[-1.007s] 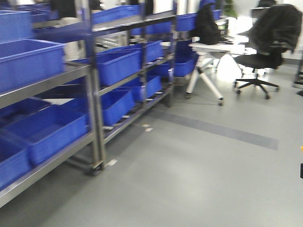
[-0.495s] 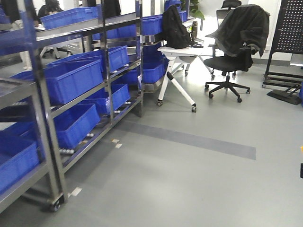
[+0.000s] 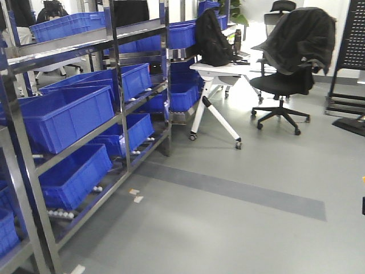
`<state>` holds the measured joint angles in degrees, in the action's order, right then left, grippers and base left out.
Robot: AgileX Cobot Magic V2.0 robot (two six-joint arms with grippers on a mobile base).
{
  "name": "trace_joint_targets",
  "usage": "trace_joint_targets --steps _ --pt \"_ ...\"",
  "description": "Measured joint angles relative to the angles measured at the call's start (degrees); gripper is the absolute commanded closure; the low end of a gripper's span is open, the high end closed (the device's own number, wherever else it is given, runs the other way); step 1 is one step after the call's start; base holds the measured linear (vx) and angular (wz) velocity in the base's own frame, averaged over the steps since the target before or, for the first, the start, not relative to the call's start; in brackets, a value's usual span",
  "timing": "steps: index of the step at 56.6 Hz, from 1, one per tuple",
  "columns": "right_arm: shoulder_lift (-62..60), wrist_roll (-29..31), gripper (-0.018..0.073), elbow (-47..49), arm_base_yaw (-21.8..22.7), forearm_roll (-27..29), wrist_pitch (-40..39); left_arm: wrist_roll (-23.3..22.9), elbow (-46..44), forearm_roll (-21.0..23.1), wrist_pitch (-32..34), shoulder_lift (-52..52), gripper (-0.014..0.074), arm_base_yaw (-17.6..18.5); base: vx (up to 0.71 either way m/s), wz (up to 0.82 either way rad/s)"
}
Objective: Pick red and yellow blocks into blue bin
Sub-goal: 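Drive the base to the blue bin holding both blocks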
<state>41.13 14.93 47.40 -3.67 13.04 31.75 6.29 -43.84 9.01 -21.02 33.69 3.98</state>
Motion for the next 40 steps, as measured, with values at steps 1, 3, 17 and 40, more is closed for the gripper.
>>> trace_joint_targets --steps 1,3,17,40 --pt "0.0 0.0 0.0570 0.0 0.0 0.0 0.0 0.0 0.0 0.0 0.0 0.0 0.0594 0.0 0.52 0.16" --pt "0.0 0.0 0.0570 0.0 0.0 0.0 0.0 0.0 0.0 0.0 0.0 0.0 0.0594 0.0 0.52 0.19" --pt "0.0 0.0 0.0570 0.0 0.0 0.0 0.0 0.0 0.0 0.0 0.0 0.0 0.0594 0.0 0.48 0.38" --pt "0.0 0.0 0.0570 0.0 0.0 0.0 0.0 0.0 0.0 0.0 0.0 0.0 0.0594 0.0 0.40 0.67"
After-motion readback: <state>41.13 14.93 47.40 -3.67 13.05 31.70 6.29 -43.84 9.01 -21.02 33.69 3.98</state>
